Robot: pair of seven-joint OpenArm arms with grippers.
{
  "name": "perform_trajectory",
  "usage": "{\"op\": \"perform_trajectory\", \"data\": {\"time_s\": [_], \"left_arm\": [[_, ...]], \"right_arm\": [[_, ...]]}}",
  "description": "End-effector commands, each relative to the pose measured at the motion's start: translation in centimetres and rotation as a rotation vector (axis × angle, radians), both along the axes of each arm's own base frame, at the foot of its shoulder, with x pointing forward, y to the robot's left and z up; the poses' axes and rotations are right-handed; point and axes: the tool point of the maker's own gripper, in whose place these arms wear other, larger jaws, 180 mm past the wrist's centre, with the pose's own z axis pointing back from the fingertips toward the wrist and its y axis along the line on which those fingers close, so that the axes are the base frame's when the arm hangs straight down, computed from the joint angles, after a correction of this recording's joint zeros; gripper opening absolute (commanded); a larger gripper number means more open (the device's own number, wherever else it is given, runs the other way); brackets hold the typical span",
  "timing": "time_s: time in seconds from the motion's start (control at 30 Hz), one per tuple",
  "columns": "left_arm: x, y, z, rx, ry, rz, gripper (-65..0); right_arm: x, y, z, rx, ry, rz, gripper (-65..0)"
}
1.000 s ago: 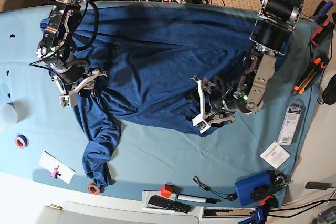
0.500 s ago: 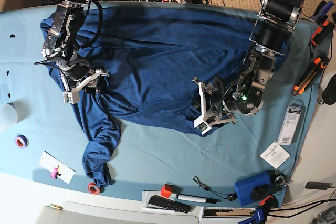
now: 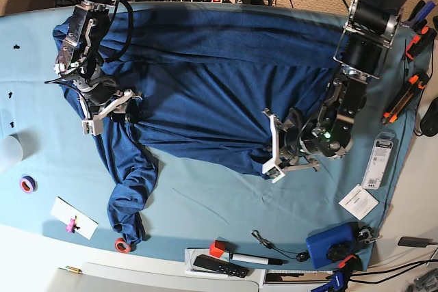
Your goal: Layout the t-shirt on the table in an organized manner, then fold the t-shirt properly
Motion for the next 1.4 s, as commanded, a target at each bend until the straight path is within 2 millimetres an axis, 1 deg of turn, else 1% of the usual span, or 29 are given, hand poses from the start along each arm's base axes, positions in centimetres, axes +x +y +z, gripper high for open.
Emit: {"op": "perform_trajectory", "data": {"time_s": [0.0, 0.07, 0.1, 0.13, 0.3, 0.37, 0.43, 0.6, 0.67, 0.73, 0.8, 0.9, 0.97, 1.07, 1.23, 1.37], "left_arm": [[1.6, 0.4, 1.9, -0.008, -0.058, 0.006, -53.8], [1.6, 0.8, 1.9, -0.001, -0.058, 0.009, -41.6], [1.6, 0.8, 1.9, 0.002, -0.058, 0.006, -38.3], [1.6, 0.9, 1.8, 0.003, -0.058, 0.003, -37.4], [1.8, 1.4, 1.8, 0.026, -0.074, 0.005, -37.5], [2.2, 1.7, 2.0, 0.043, -0.104, 0.008, -37.5], [2.8, 2.0, 2.3, 0.034, -0.123, 0.051, -37.5], [3.0, 1.9, 2.4, 0.022, -0.130, 0.067, -37.7], [3.0, 1.8, 2.4, 0.020, -0.130, 0.067, -40.2], [2.9, 1.7, 2.4, 0.011, -0.126, 0.067, -45.5], [2.8, 1.6, 2.4, 0.006, -0.123, 0.066, -52.4], [2.8, 1.5, 2.4, -0.002, -0.129, 0.066, -65.0], [3.0, 1.4, 2.6, -0.015, -0.146, 0.064, -65.0], [3.6, 1.9, 3.0, 0.018, -0.188, 0.069, -65.0], [5.7, 4.7, 3.9, 0.112, -0.268, 0.196, -65.0], [6.4, 6.7, 4.3, 0.163, -0.301, 0.254, -65.0]], "right_arm": [[-1.0, -0.6, -1.2, -0.038, 0.074, 0.004, -38.7], [-1.0, -0.6, -1.2, -0.038, 0.074, 0.004, -38.7], [-1.0, -0.6, -1.2, -0.037, 0.074, 0.004, -38.7], [-1.0, -0.6, -1.2, -0.038, 0.074, 0.005, -38.7], [-1.0, -0.6, -1.2, -0.038, 0.075, 0.005, -38.7], [-1.0, -0.6, -1.2, -0.037, 0.075, 0.005, -38.7], [-1.0, -0.6, -1.2, -0.037, 0.075, 0.005, -38.7], [-1.0, -0.6, -1.2, -0.037, 0.074, 0.005, -38.7], [-1.0, -0.6, -1.2, -0.037, 0.074, 0.005, -38.7], [-1.0, -0.6, -1.2, -0.037, 0.074, 0.005, -38.7], [-1.0, -0.6, -1.2, -0.038, 0.074, 0.005, -38.7], [-1.0, -0.6, -1.2, -0.038, 0.074, 0.005, -38.7], [-1.0, -0.6, -1.2, -0.038, 0.075, 0.005, -38.7], [-1.0, -0.6, -1.2, -0.037, 0.075, 0.005, -38.7], [-1.0, -0.6, -1.2, -0.039, 0.076, 0.005, -38.7], [-1.0, -0.6, -1.2, -0.041, 0.076, 0.005, -38.7]]}}
